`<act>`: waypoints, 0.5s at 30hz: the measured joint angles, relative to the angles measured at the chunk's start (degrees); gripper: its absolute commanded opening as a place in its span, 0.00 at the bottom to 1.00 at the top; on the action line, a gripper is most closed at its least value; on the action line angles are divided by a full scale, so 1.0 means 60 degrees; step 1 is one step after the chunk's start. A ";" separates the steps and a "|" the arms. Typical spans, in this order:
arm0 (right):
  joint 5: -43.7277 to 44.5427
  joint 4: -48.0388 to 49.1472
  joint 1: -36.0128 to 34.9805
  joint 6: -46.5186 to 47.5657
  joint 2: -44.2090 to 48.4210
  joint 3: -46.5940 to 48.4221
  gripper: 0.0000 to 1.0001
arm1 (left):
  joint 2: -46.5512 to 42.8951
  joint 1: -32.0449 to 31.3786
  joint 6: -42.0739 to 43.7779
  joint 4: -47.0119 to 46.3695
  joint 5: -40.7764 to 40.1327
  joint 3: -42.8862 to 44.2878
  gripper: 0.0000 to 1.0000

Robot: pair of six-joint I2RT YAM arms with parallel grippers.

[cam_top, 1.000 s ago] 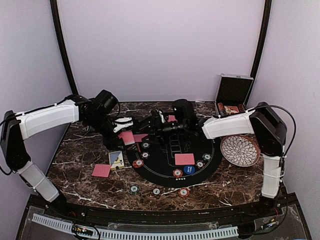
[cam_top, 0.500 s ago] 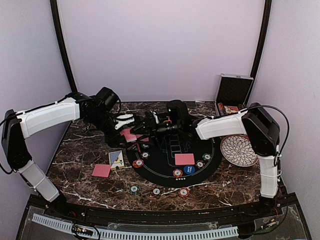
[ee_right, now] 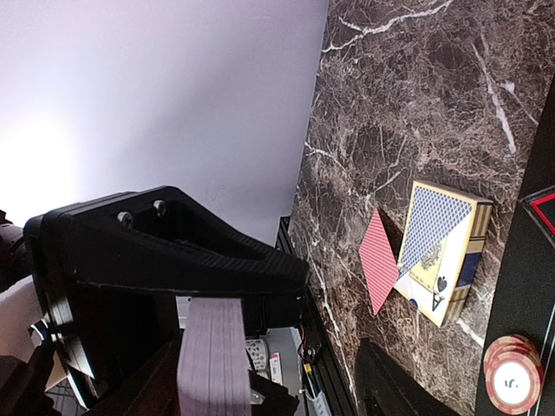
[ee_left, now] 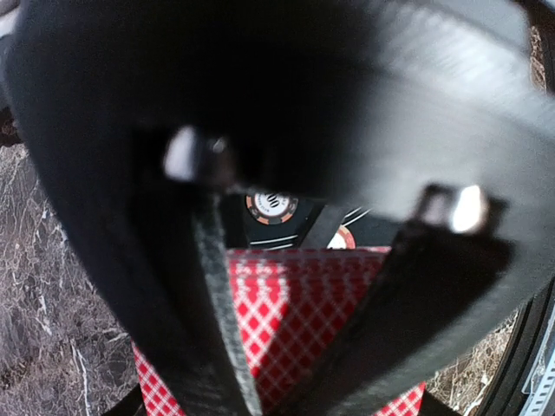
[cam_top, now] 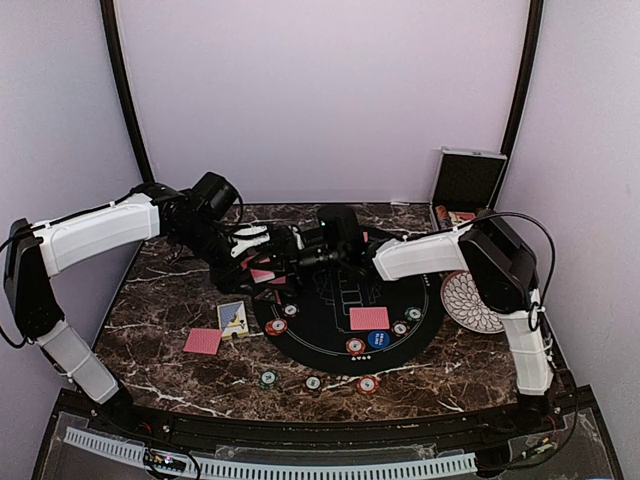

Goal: Distribute texas hold em gaming equipment

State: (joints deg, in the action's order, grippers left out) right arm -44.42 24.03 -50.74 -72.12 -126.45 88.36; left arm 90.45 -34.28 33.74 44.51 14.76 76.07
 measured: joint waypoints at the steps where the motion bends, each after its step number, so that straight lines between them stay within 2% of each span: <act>1: 0.0007 0.0000 0.0000 -0.0011 -0.0044 0.0040 0.64 | 0.0000 -0.0004 0.0000 0.0004 0.0004 0.0000 0.00; 8: 0.0066 0.0113 0.0066 -0.0036 -0.0066 -0.0109 0.59 | 0.0007 -0.0004 0.0004 0.0080 -0.0018 0.0000 0.00; 15: 0.0193 -0.0157 0.0288 0.0557 0.0448 -0.0667 0.47 | 0.0051 -0.0022 0.0015 0.0248 -0.0098 0.0000 0.00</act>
State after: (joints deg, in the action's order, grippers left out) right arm -43.27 23.09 -49.01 -68.77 -123.76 84.36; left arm 90.76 -34.41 33.82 46.00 14.17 76.07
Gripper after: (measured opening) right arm 0.527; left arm 0.677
